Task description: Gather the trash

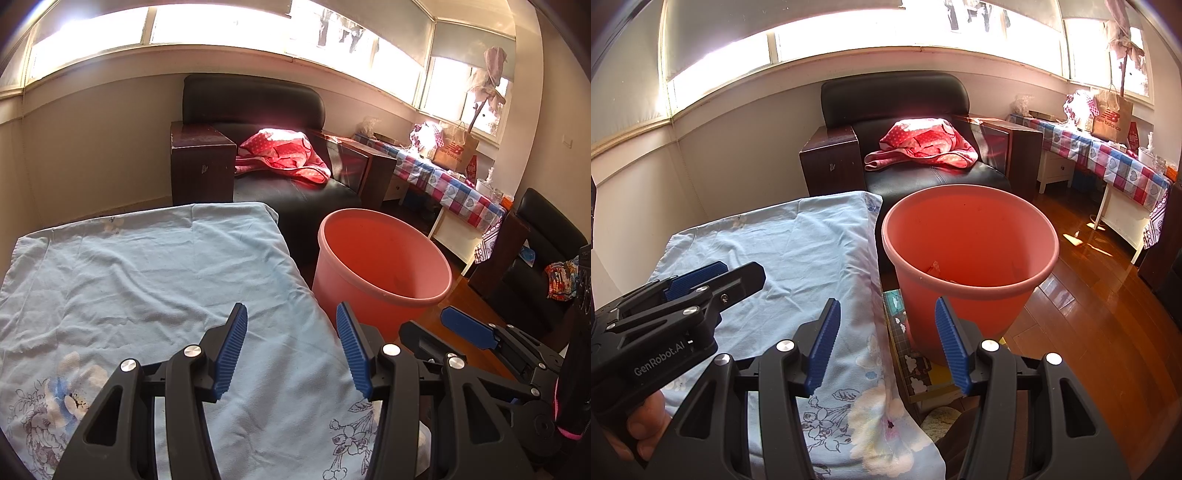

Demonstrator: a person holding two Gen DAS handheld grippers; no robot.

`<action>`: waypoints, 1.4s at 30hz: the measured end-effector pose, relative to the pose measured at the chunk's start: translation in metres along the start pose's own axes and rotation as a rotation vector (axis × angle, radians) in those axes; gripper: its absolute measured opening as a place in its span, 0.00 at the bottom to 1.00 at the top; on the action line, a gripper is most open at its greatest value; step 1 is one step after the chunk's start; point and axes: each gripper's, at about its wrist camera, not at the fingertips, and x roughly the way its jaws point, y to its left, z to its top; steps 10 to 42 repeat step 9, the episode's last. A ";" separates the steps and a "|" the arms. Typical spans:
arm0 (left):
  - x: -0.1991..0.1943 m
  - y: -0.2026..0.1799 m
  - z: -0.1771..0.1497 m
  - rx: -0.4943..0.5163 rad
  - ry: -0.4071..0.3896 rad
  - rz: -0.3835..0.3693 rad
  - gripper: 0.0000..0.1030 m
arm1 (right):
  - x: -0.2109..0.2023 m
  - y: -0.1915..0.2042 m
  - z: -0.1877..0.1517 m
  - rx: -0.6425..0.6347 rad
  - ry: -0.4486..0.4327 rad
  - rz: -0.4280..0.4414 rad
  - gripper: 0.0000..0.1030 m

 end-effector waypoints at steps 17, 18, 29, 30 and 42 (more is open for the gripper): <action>-0.001 -0.001 -0.006 -0.008 0.017 -0.007 0.48 | 0.001 0.000 0.000 -0.002 0.000 -0.001 0.53; -0.001 -0.001 -0.006 -0.008 0.017 -0.007 0.48 | 0.001 0.000 0.000 -0.002 0.000 -0.001 0.53; -0.001 -0.001 -0.006 -0.008 0.017 -0.007 0.48 | 0.001 0.000 0.000 -0.002 0.000 -0.001 0.53; -0.001 -0.001 -0.006 -0.008 0.017 -0.007 0.48 | 0.001 0.000 0.000 -0.002 0.000 -0.001 0.53; -0.001 -0.001 -0.006 -0.008 0.017 -0.007 0.48 | 0.001 0.000 0.000 -0.002 0.000 -0.001 0.53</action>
